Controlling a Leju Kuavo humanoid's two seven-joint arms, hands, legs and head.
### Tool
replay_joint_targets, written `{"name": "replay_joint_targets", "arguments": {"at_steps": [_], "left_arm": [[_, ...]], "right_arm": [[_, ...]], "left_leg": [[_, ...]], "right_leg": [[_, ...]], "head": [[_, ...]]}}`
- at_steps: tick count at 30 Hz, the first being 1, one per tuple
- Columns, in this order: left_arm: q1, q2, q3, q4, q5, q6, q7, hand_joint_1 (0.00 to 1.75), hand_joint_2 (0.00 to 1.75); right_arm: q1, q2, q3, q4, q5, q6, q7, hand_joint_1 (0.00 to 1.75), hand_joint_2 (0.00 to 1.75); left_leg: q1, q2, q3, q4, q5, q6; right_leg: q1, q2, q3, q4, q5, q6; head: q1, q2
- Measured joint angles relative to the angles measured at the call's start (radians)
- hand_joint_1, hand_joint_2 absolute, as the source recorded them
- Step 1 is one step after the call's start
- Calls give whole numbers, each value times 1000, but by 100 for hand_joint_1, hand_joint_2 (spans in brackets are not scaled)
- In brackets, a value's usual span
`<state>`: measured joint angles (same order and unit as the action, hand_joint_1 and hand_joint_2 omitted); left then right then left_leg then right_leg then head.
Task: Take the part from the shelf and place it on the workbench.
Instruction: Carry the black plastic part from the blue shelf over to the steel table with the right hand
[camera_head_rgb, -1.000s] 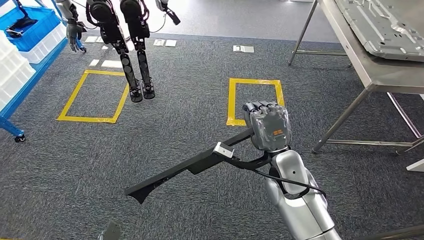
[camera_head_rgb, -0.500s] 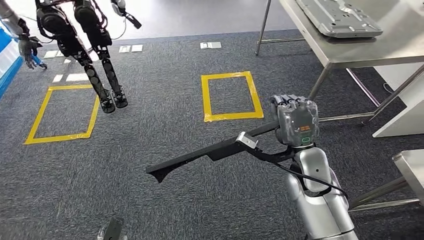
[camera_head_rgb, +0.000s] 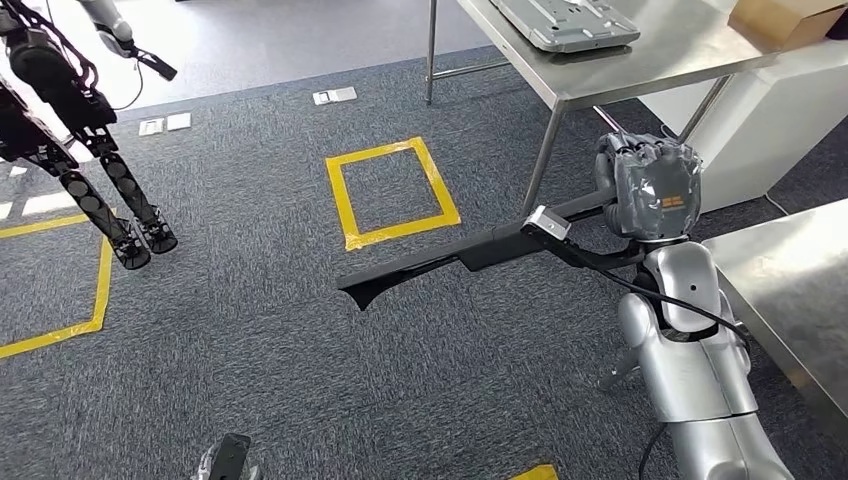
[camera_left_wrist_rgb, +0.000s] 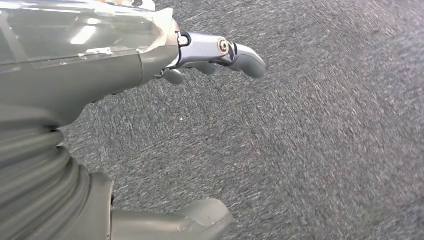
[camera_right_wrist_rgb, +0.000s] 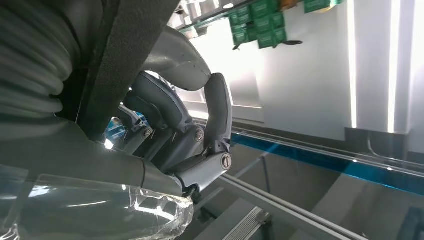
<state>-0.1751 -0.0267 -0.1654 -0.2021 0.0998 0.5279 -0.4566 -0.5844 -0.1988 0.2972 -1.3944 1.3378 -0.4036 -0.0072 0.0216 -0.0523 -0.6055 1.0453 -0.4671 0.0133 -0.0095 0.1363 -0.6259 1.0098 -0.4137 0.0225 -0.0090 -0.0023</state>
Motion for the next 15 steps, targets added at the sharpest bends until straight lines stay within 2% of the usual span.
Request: {"name": "replay_joint_targets", "arguments": {"at_steps": [1, 3, 4, 5, 6, 7, 8, 9, 10, 11, 12, 13, 14, 15], "left_arm": [[0, -1, 3, -1, 2, 1, -12, 0, 175], [1, -2, 8, -2, 4, 9, -37, 0, 175], [4, -2, 10, -2, 4, 16, -49, 0, 175], [8, -2, 12, -2, 3, 23, -60, 0, 175], [12, -1, 14, -2, 3, 29, -69, 0, 175], [15, -2, 17, -2, 3, 34, -78, 0, 175], [17, -2, 19, -2, 3, 37, -84, 0, 175], [18, -3, 21, -2, 2, 40, -90, 0, 175], [19, -3, 23, -2, 2, 43, -95, 0, 175], [19, -4, 24, -2, 1, 45, -101, 0, 175], [19, -4, 26, -2, 1, 46, -107, 0, 175], [19, -3, 27, -2, 1, 47, -113, 0, 175], [20, -3, 29, -2, 0, 48, -118, 0, 175], [20, -3, 31, -2, 1, 49, -122, 0, 175]], "right_arm": [[0, -8, -4, 3, 0, -3, 0, 175, 175], [0, -27, -12, 11, 0, -10, 2, 175, 175], [0, -34, -16, 15, 0, -15, 3, 175, 175], [0, -41, -19, 20, 0, -21, 5, 175, 175], [0, -47, -21, 27, -1, -27, 6, 175, 175], [1, -53, -23, 34, -3, -32, 6, 175, 175], [1, -60, -25, 41, -5, -35, 5, 175, 175], [1, -66, -27, 47, -9, -37, 4, 175, 175], [0, -71, -28, 51, -13, -37, 2, 175, 175], [-2, -75, -30, 55, -17, -39, -1, 175, 175], [-5, -78, -31, 59, -20, -40, -3, 175, 175], [-9, -80, -33, 64, -23, -43, -4, 175, 175], [-12, -82, -35, 69, -25, -45, -4, 175, 175], [-16, -85, -36, 76, -27, -46, -5, 175, 175]], "left_leg": [[-1, 11, 3, -6, 4, 8], [-2, 33, 9, -19, 14, 25], [-2, 45, 10, -23, 17, 30], [-5, 57, 10, -24, 17, 33], [-6, 70, 10, -24, 17, 34], [-8, 84, 9, -24, 16, 35], [-8, 97, 8, -23, 15, 34], [-8, 110, 9, -23, 14, 33], [-8, 123, 10, -23, 12, 30], [-10, 135, 12, -22, 10, 27], [-13, 146, 14, -22, 6, 21], [-18, 157, 18, -21, 2, 16], [-21, 169, 22, -21, -1, 11], [-22, 182, 26, -22, -5, 6]], "right_leg": [[0, -3, -4, -1, 1, 6], [2, -54, -31, 40, -19, 11], [2, -89, -57, 90, -42, 10], [1, -113, -92, 158, -70, 9], [-1, -121, -126, 225, -93, 10], [-2, -123, -150, 271, -106, 14], [-4, -126, -156, 284, -105, 20], [-6, -131, -138, 250, -89, 28], [-8, -149, -99, 179, -63, 36], [-7, -180, -59, 104, -38, 40], [-4, -209, -24, 42, -18, 40], [-1, -229, -5, 7, -6, 36], [2, -233, -1, -1, -3, 29], [5, -219, -1, -2, 0, 24]], "head": [[0, 0], [2, 0], [4, 0], [5, 0], [6, 0], [6, 0], [6, 0], [7, 0], [7, 0], [7, 0], [7, 0], [6, 0], [6, 0], [5, 0]]}}
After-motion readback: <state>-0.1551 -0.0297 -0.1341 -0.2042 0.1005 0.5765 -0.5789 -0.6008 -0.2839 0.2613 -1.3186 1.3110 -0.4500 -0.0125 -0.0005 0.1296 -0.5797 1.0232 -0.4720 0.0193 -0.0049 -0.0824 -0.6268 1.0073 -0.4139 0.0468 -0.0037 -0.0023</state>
